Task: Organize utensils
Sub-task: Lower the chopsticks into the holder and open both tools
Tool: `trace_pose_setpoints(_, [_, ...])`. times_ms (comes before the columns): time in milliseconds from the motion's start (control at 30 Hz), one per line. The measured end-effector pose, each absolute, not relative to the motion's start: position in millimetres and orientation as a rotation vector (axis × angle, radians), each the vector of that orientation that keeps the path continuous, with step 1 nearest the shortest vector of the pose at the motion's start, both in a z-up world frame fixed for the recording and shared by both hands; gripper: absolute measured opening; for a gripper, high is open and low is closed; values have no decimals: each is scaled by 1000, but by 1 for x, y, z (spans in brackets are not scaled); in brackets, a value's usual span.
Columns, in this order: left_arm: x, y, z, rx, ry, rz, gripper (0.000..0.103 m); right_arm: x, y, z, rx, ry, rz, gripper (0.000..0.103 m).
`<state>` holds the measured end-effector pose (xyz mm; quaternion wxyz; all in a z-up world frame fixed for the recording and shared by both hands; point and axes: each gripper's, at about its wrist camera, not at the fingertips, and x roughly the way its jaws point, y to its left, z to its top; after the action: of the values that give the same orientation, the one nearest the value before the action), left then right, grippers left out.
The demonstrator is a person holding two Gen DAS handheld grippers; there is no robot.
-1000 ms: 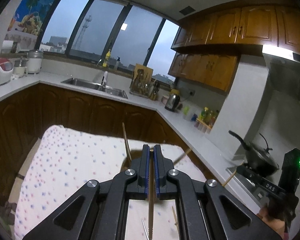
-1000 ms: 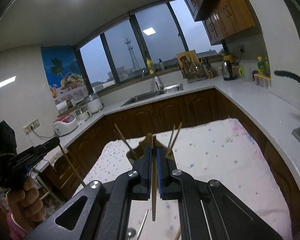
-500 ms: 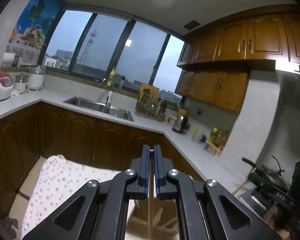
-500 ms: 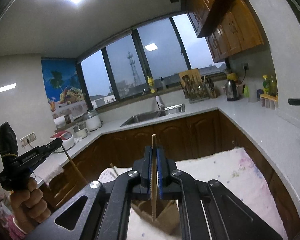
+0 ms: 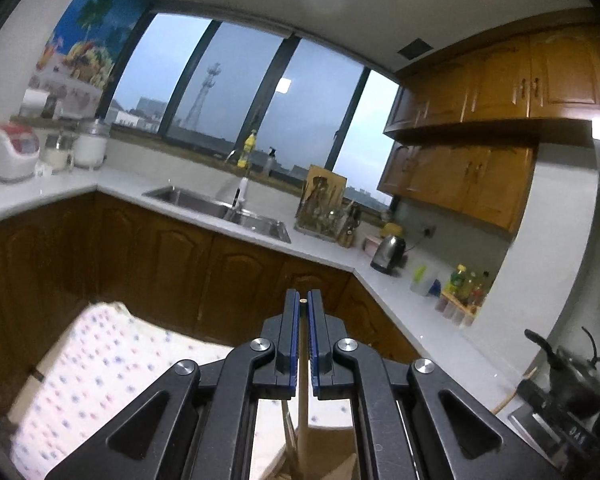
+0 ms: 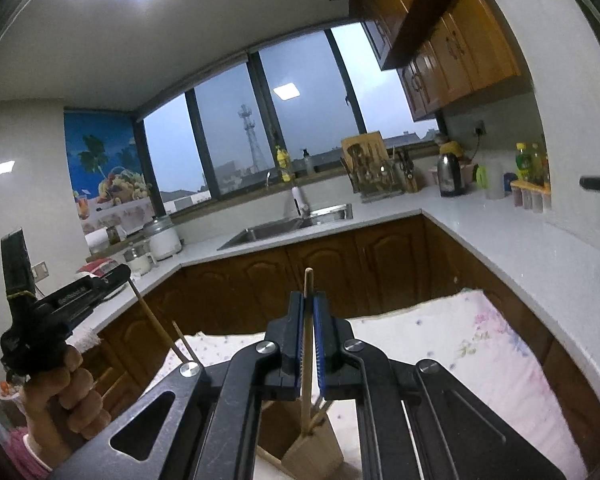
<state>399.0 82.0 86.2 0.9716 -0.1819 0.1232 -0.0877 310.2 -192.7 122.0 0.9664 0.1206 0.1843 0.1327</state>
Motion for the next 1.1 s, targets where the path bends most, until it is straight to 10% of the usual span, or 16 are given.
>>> trace_pose_setpoints(967, [431,75,62,-321,389,-165,3,323,-184,82,262,497,284,6])
trace_pose_setpoints(1100, [431,78,64,-331,405,-151,22,322,-182,81,264,496,273,13])
